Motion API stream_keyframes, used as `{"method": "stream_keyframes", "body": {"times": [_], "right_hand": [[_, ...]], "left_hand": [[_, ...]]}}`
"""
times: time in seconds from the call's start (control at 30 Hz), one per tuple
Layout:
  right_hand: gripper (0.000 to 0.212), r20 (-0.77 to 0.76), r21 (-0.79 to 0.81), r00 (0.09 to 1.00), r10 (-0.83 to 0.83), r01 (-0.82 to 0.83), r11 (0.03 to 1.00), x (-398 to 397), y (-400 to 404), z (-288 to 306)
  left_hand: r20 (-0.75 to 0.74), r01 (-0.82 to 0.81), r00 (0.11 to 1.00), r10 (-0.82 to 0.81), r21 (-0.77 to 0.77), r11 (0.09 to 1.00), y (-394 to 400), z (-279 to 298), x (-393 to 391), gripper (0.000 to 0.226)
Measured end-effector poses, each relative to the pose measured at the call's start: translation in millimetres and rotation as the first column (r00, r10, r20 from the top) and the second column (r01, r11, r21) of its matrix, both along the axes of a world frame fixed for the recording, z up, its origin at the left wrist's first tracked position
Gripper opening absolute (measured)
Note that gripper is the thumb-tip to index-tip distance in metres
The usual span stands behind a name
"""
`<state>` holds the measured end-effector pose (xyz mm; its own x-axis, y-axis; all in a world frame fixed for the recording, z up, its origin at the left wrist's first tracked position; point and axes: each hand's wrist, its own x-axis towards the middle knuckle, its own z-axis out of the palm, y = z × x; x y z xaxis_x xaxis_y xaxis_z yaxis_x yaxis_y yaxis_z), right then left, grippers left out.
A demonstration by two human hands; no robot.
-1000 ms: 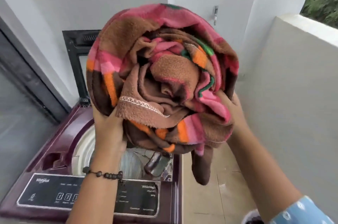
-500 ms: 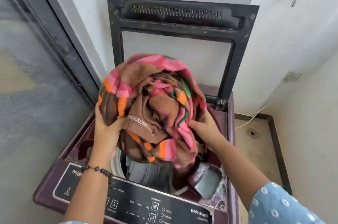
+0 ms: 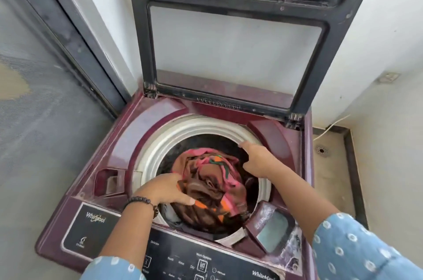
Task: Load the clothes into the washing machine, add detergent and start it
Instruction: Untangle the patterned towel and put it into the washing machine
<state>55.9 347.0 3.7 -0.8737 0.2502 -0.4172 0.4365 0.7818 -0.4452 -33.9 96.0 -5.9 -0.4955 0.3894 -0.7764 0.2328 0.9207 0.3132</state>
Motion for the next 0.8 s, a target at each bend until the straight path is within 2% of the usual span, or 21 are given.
{"method": "stream_keyframes", "body": {"times": [0.13, 0.4, 0.67, 0.8], "right_hand": [[0.056, 0.05, -0.045, 0.998, 0.041, -0.039, 0.998, -3.9, -10.4, -11.2], [0.063, 0.057, -0.116, 0.991, 0.12, -0.113, 0.987, 5.1, -25.7, -12.8], [0.064, -0.006, -0.139, 0.994, 0.109, -0.109, 0.984, 15.7, -24.6, -2.3], [0.063, -0.055, -0.152, 0.992, 0.11, -0.117, 0.981, 25.5, -24.7, 8.9]], "left_hand": [[0.002, -0.028, 1.0, 0.028, 0.088, 0.996, 19.2, -5.4, 9.1, 0.104], [-0.061, -0.034, 0.997, 0.048, 0.202, 0.979, 46.2, -2.7, 32.0, 0.117], [-0.101, -0.032, 0.993, 0.064, 0.295, 0.955, 54.8, 3.7, 46.1, 0.107], [-0.172, -0.019, 0.982, 0.081, 0.334, 0.942, 63.6, 16.1, 58.6, 0.099]]}}
